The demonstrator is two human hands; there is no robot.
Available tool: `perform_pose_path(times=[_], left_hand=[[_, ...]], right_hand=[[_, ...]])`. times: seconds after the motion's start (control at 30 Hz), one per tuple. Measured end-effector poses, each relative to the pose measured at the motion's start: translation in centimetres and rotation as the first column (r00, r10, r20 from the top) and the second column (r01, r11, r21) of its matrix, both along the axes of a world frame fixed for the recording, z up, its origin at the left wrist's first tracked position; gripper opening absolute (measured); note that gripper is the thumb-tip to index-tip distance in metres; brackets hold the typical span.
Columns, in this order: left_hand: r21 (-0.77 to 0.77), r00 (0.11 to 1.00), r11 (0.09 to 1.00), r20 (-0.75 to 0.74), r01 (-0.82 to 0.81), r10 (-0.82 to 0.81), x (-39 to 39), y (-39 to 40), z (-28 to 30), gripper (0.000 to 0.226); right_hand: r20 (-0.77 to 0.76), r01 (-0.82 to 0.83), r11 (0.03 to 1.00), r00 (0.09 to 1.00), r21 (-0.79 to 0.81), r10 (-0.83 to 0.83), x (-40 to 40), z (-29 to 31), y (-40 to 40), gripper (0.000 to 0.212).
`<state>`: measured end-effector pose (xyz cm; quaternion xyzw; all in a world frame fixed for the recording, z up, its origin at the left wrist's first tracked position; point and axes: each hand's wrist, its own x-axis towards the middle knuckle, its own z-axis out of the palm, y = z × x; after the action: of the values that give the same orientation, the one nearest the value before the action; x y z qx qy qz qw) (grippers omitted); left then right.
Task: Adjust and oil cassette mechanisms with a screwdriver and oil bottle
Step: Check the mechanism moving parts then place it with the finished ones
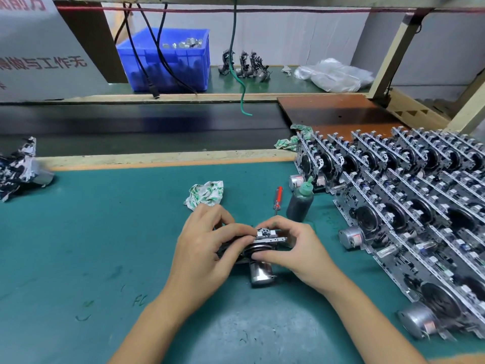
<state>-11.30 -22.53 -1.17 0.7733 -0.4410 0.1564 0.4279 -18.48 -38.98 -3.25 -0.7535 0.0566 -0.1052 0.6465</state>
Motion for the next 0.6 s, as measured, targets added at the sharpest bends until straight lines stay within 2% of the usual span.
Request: perform_pose_path(times=[0.13,0.37,0.43,0.5,0.53,0.6], left_hand=[[-0.016,0.998,0.999,-0.048,0.044,-0.045,0.1,0.2,0.0,0.021],[0.033,1.0,0.999,-0.002,0.008,-0.008,0.1,0.1,0.0,0.02],[0.044,1.0,0.999,-0.002,0.009,-0.009,0.2,0.2,0.0,0.02],[0.052,1.0,0.999,-0.001,0.005,-0.005,0.2,0.2,0.1,0.021],[0.055,1.0,0.999,-0.003,0.002,-0.002,0.2,0.2,0.2,0.021],[0.06,1.0,0.998,-0.01,0.003,-0.002,0.1,0.1,0.2,0.021]], right_hand=[[0.016,-0.004,1.0,1.0,0.006,0.004,0.0,0.0,0.0,0.031],[0.018,-0.028,0.999,0.999,-0.044,0.029,-0.6,-0.3,-0.3,0.031],[0.033,0.041,0.96,0.999,-0.277,-0.033,-1.2,-0.6,-0.6,0.032],[0.122,0.138,0.813,0.989,-0.565,-0.083,-1.9,-0.9,-0.9,0.038],[0.147,0.155,0.747,0.986,-0.646,-0.077,-2.0,-1.1,-0.9,0.041],[0.145,0.146,0.686,0.988,-0.713,-0.059,-2.0,-0.9,-0.8,0.043]])
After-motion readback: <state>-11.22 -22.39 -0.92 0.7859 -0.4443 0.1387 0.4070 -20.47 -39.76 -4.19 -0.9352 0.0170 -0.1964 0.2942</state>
